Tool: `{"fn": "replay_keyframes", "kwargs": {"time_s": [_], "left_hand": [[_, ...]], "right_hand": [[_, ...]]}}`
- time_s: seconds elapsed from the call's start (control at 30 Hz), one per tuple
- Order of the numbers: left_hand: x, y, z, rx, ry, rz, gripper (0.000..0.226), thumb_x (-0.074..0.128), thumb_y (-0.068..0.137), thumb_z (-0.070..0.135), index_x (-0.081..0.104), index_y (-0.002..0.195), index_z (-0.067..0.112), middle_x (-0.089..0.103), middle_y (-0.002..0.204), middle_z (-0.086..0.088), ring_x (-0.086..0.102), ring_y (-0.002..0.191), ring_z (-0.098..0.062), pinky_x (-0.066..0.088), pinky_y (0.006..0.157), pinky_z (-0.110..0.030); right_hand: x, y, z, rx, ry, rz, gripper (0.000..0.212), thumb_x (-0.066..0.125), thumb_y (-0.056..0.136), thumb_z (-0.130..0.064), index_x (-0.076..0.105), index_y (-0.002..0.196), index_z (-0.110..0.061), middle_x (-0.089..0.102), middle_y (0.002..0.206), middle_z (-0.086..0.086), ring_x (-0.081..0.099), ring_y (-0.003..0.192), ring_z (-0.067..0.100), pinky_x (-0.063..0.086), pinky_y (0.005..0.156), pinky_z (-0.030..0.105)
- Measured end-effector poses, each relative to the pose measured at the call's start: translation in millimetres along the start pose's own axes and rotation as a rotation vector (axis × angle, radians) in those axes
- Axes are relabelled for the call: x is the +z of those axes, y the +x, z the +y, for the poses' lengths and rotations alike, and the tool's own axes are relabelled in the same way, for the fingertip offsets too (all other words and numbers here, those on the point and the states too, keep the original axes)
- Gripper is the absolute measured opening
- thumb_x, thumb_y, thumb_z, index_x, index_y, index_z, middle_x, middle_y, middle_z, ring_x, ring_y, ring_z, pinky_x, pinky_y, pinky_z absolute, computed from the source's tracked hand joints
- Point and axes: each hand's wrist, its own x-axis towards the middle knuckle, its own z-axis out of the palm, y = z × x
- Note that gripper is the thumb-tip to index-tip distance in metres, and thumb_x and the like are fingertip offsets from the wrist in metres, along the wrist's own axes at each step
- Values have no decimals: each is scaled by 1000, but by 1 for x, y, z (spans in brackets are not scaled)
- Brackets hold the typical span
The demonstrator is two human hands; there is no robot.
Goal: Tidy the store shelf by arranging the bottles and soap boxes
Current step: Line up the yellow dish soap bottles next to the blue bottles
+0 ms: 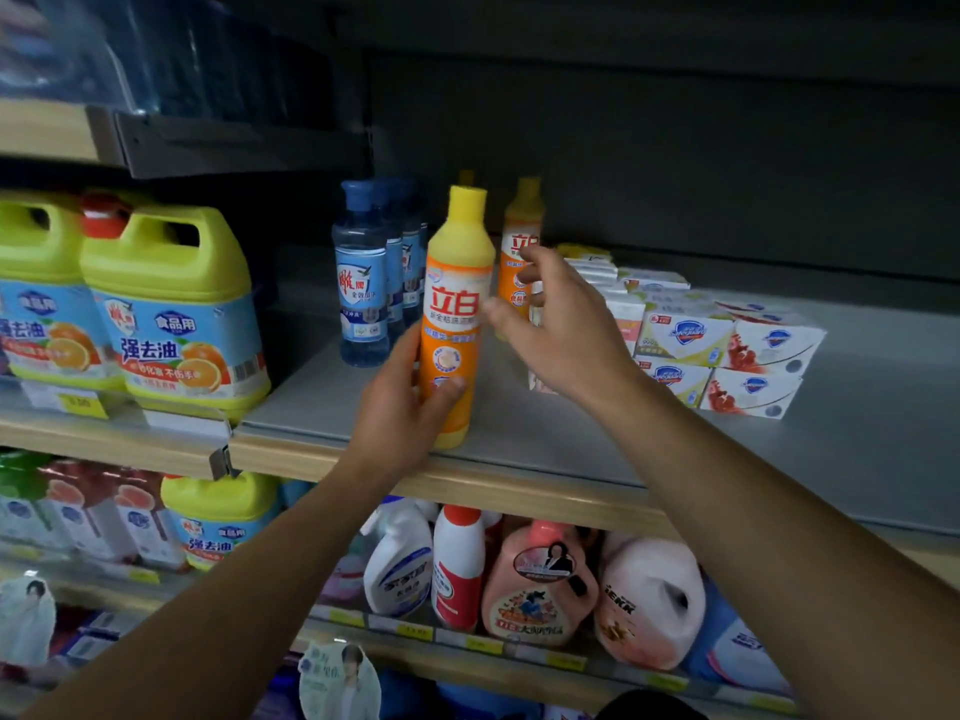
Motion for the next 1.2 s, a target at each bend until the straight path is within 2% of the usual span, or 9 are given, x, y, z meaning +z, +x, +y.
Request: {"fn": "replay_keyframes", "kwargs": {"time_s": [0.2,0.33,0.4,0.47,0.57,0.77,0.83,1.03,1.2], "left_hand": [[3,26,-19,-16,81,1,58,61,93,30,34,145,25,55,130,12,56,112,-2,45,91,-22],[9,56,-34,-32,163,18,50,54,98,29,33,143,22,51,129,9,52,114,-11,40,92,-27],[14,75,-44,-39,180,48,49,53,98,27,33,143,21,50,133,4,50,118,-15,41,98,-31],[21,94,-54,-64,218,99,50,53,98,25,34,144,19,47,138,-4,48,123,-20,40,104,-37],[31,120,-69,-86,265,142,51,54,97,27,34,143,18,46,139,-6,47,124,-22,40,103,-37],[52,159,-93,-58,306,185,51,51,99,28,31,145,18,47,142,-5,48,126,-22,38,101,-33],[57,171,-101,-67,326,188,52,49,99,28,29,147,19,46,143,-6,47,127,-23,38,105,-37],[69,199,-111,-102,335,258,45,49,99,25,36,141,14,50,138,-10,50,122,-26,38,101,-34],[77,212,-114,-143,339,278,49,49,100,25,32,145,15,48,141,-10,48,126,-26,38,108,-42]], "right_hand": [[-2,32,60,21,-496,-28,65,50,91,-58,42,143,-18,50,141,6,44,128,29,38,102,41],[7,44,91,56,-701,-123,68,42,93,-61,35,147,-20,44,147,6,37,136,29,24,113,45],[16,40,101,30,-762,-50,65,43,93,-61,37,144,-22,48,142,4,39,132,28,23,112,45],[25,36,107,2,-776,58,61,46,91,-58,44,139,-20,54,133,5,44,123,28,28,106,44],[31,35,111,-27,-755,155,58,50,89,-56,51,132,-18,58,122,6,49,114,30,31,101,44],[40,32,116,-66,-705,277,56,53,85,-49,56,129,-14,61,117,8,51,112,31,29,105,47],[42,32,115,-59,-677,318,55,53,84,-47,57,127,-14,61,115,8,51,111,31,28,107,47],[45,34,114,-42,-639,357,52,50,81,-44,60,123,-14,62,112,7,50,109,32,27,109,47],[44,34,114,-30,-620,351,53,51,80,-45,61,122,-15,61,112,6,50,109,31,24,112,46]]}}
